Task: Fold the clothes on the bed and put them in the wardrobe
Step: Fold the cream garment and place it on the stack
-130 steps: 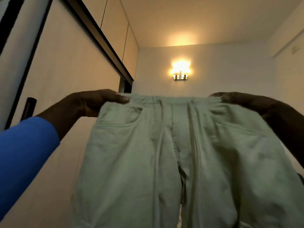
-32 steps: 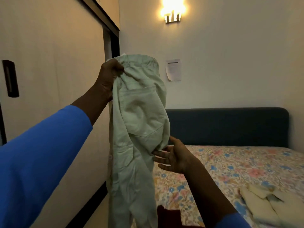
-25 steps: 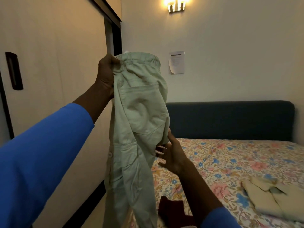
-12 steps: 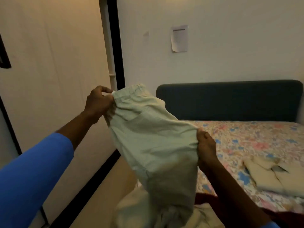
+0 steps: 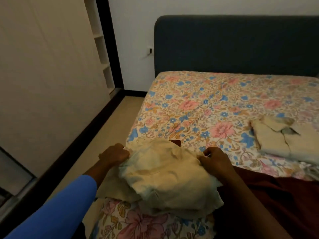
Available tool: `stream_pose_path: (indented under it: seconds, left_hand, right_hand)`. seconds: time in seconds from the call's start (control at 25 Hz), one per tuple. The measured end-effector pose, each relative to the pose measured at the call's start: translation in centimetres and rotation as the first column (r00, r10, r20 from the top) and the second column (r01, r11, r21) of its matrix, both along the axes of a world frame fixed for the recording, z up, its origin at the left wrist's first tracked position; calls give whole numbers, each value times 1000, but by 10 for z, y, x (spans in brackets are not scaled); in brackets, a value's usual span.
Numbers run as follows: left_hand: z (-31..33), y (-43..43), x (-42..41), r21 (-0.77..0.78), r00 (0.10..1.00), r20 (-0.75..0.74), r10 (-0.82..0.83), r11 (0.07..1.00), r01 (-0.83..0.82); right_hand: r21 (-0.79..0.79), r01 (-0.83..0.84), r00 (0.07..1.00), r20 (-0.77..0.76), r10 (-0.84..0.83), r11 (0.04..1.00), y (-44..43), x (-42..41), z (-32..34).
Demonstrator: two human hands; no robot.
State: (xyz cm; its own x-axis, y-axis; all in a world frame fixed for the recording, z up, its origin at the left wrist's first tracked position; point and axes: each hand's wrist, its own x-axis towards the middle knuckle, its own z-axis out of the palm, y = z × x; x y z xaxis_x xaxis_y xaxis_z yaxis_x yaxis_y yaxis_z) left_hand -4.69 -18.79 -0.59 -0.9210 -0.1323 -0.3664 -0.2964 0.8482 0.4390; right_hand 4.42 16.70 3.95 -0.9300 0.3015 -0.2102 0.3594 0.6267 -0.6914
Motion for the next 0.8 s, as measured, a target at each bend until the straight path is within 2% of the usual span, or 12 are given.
stream_pose_path:
  seconds: [0.04, 0.08, 0.16, 0.2, 0.28, 0.36, 0.44, 0.52, 0.64, 0.72, 0.8]
  left_hand:
    - [2, 2, -9, -12, 998, -10, -56, 998, 56]
    - [11, 9, -15, 62, 996, -22, -91, 994, 92]
    - [20, 24, -37, 284, 997, 4, -77, 956, 73]
    - [21, 32, -46, 321, 994, 39, -102, 943, 84]
    - [17, 40, -60, 277, 981, 67, -183, 948, 158]
    - [19, 45, -66, 320, 984, 88, -153, 940, 118]
    - [34, 41, -67, 473, 994, 41, -106, 878, 74]
    - [55, 35, -65, 545, 994, -98, -45, 833, 91]
    - [91, 21, -54, 422, 915, -404, 15, 890, 172]
    - [115, 9, -49, 339, 830, -557, 41, 923, 182]
    - [142, -2, -37, 242, 744, -668, 1, 946, 216]
  right_hand:
    - [153, -84, 996, 39, 79, 985, -2, -2, -1]
    - [256, -151, 988, 74, 136, 955, -5, -4, -3]
    - [312, -202, 979, 75, 188, 928, -9, -10, -11]
    - [262, -182, 983, 25, 181, 948, -9, -13, -16]
    - [11, -58, 990, -130, 59, 998, -7, -20, -27]
    - [-259, 58, 969, -216, -117, 964, -4, -26, -32]
    - [-399, 114, 948, -229, -219, 910, -3, -29, -33]
    - [-430, 158, 929, -240, -281, 889, -1, -31, -34]
    - [-372, 239, 912, -232, -339, 897, -3, -31, -32]
    - [-291, 163, 953, -202, -227, 943, -7, -27, -27]
    - [-312, 11, 989, -137, -56, 950, -17, -21, -17]
